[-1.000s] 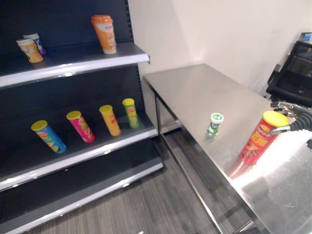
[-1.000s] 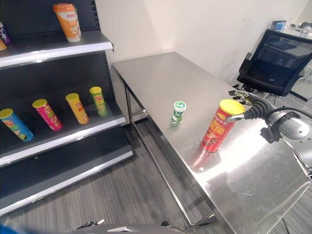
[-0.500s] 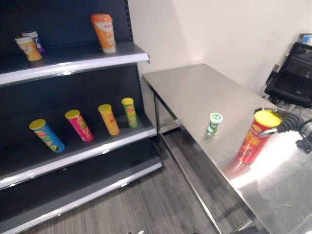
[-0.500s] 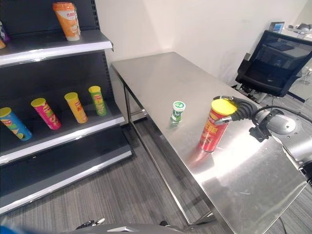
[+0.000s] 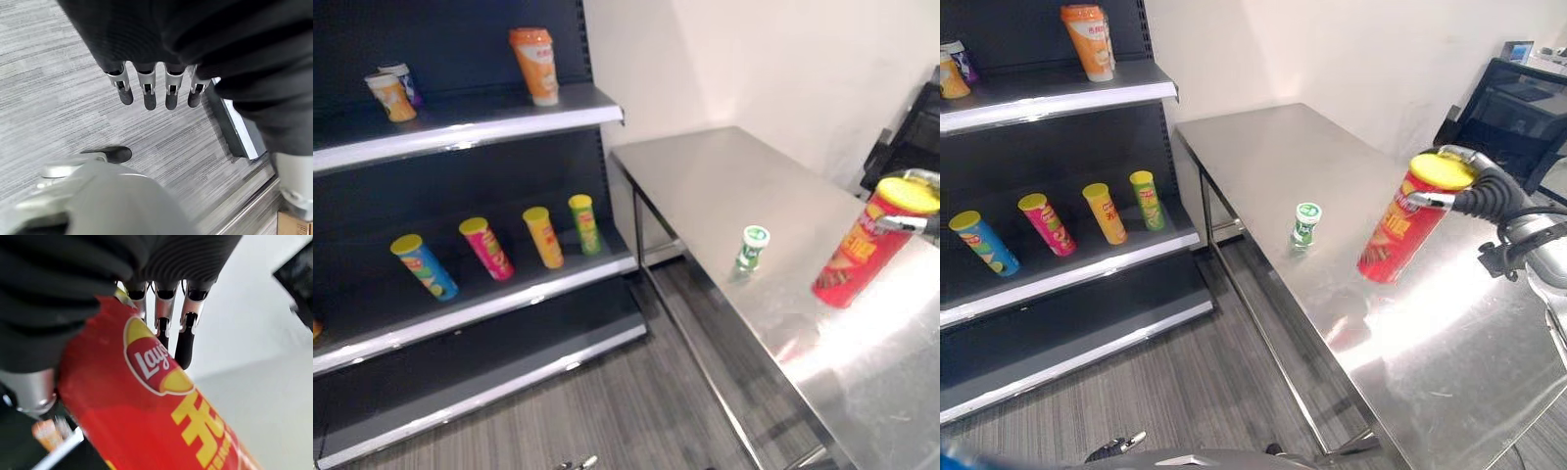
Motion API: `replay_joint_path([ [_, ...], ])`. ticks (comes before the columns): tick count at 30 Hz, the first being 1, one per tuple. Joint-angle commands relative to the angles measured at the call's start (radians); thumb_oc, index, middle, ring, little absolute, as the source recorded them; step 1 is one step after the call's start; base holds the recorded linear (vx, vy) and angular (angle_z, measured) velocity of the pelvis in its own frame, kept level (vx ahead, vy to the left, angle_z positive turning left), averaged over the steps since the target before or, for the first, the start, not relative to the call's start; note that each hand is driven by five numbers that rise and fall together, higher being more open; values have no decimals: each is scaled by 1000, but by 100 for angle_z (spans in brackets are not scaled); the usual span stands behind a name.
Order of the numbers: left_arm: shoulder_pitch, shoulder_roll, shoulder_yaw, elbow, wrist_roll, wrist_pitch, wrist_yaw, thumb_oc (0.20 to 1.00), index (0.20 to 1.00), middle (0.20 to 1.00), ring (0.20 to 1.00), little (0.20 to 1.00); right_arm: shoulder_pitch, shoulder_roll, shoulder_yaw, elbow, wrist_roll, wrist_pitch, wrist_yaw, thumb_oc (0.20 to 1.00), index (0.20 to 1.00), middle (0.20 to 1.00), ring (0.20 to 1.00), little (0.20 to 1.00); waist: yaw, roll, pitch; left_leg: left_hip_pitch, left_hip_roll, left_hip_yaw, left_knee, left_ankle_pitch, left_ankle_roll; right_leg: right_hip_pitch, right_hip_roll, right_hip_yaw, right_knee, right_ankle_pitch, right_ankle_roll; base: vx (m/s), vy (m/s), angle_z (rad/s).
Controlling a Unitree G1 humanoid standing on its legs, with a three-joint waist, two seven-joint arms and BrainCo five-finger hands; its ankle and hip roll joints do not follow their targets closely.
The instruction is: Put the goods on the table back onto the shelves and tidy them up.
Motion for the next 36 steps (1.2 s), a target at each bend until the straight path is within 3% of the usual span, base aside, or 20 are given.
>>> replay_joint_path([
  [1,-57,62,-5,-20,-44,-23,24,1000,1000,1000,1000,1000,-125,26,15,-60,-25,-98,-152,200,200,200,200,200,43,-37,20,-25,34,12,67,-72,-66,66,-2,29,24,-176,35,-129,-32,6],
  [5,-67,67,14,-62,-92,-26,44,1000,1000,1000,1000,1000,-108,69,-26,-107,-113,-106,-211,200,200,200,200,200,58,-52,83,-172,27,-16,251,-94,-95,40,-19,0,54,-188,20,-161,28,26],
  [6,-66,61,19,-67,-101,-27,46,1000,1000,1000,1000,1000,-108,79,-27,-117,-157,-105,-231,200,200,200,200,200,63,-48,87,-184,52,-22,249,-90,-102,39,-21,-15,57,-190,21,-8,171,97],
  [9,-71,62,29,-50,-98,-41,67,1000,1000,1000,1000,1000,-98,100,-29,-180,-229,-116,-258,200,200,200,200,200,51,-49,91,-174,201,-32,187,-23,-119,29,-74,-33,69,-189,49,8,341,65],
  [12,-72,73,37,-54,-92,-53,91,1000,1000,1000,1000,1000,-82,105,-6,-193,-270,-118,-280,200,200,200,200,200,43,-29,90,-155,319,-34,117,87,-155,8,-121,-37,93,-195,86,45,526,32],
  [13,-66,75,37,-60,-84,-55,94,1000,1000,1000,1000,1000,-70,109,2,-219,-287,-108,-262,200,200,200,200,200,46,-4,71,-157,309,-125,111,84,-188,15,-153,-27,100,-186,113,229,935,21],
  [14,-69,73,32,-39,-54,-51,88,1000,1000,1000,1000,1000,-54,121,-11,-220,-310,-98,-256,200,200,200,200,200,36,10,48,-136,278,-113,95,7,-200,24,-208,-39,107,-153,140,248,961,-1],
  [16,-80,79,21,-27,-17,-48,77,1000,1000,1000,1000,1000,-55,138,3,-219,-325,-84,-247,200,200,200,200,200,33,2,44,-119,227,-88,92,-42,-173,0,-278,-33,132,-79,157,120,658,4],
  [18,-91,92,12,-27,6,-48,78,1000,1000,1000,1000,1000,-74,158,38,-223,-339,-81,-245,200,200,200,200,200,40,-14,50,-105,165,-43,83,-66,-136,-48,-356,-35,172,70,168,1,443,22],
  [19,-91,92,14,-27,6,-48,78,1000,1000,1000,1000,1000,-76,159,40,-222,-339,-80,-246,200,200,200,200,200,42,-18,49,-107,160,-39,84,-65,-134,-51,-361,-31,170,74,170,-43,530,5],
  [20,-91,111,19,-42,5,-48,77,1000,1000,1000,1000,1000,-105,168,85,-230,-341,-80,-243,200,200,200,200,200,55,-11,56,-101,129,3,74,-68,-109,-76,-390,-86,189,99,154,-29,357,-11],
  [21,-90,111,21,-43,5,-47,77,1000,1000,1000,1000,1000,-107,168,87,-229,-341,-80,-244,200,200,200,200,200,52,-11,57,-101,129,2,73,-67,-109,-76,-391,-87,190,98,154,-38,473,-8],
  [23,-89,125,36,-50,5,-43,73,1000,1000,1000,1000,1000,-118,165,106,-239,-342,-79,-237,200,200,200,200,200,51,-3,71,-87,106,12,49,-59,-88,-100,-319,-49,236,13,113,9,360,4],
  [24,-74,130,48,-46,6,-38,63,1000,1000,1000,1000,1000,-122,152,106,-240,-340,-76,-229,200,200,200,200,200,55,3,79,-77,81,8,41,-55,-72,-116,-211,-7,242,-85,87,40,394,14],
  [27,-70,127,52,-24,-2,-29,55,1000,1000,1000,1000,1000,-147,142,144,-244,-328,-86,-222,200,200,200,200,200,63,-4,87,-81,36,5,50,-48,-51,-134,-89,-15,218,-143,52,-4,182,19],
  [28,-69,126,54,-23,-2,-29,55,1000,1000,1000,1000,1000,-152,141,149,-241,-327,-87,-223,200,200,200,200,200,62,-3,89,-80,38,6,52,-51,-53,-133,-87,-15,220,-146,50,-9,120,3],
  [29,-71,117,61,-23,-17,-27,49,1000,1000,1000,1000,1000,-172,127,188,-235,-328,-90,-207,200,200,200,200,200,68,-12,100,-78,10,0,63,-51,-44,-139,-27,-5,209,-159,39,0,92,10],
  [31,-73,103,54,-32,-19,-31,42,1000,1000,1000,1000,1000,-188,110,220,-239,-317,-94,-183,200,200,200,200,200,70,-25,108,-75,-29,-16,68,-53,-32,-124,13,30,150,-153,29,21,77,4],
  [36,-50,81,63,-50,-23,-35,40,1000,1000,1000,1000,1000,-184,114,252,-233,-301,-92,-158,200,200,200,200,200,80,-27,95,-68,-47,-24,91,-79,-26,-73,26,80,76,-127,28,60,10,4],
])
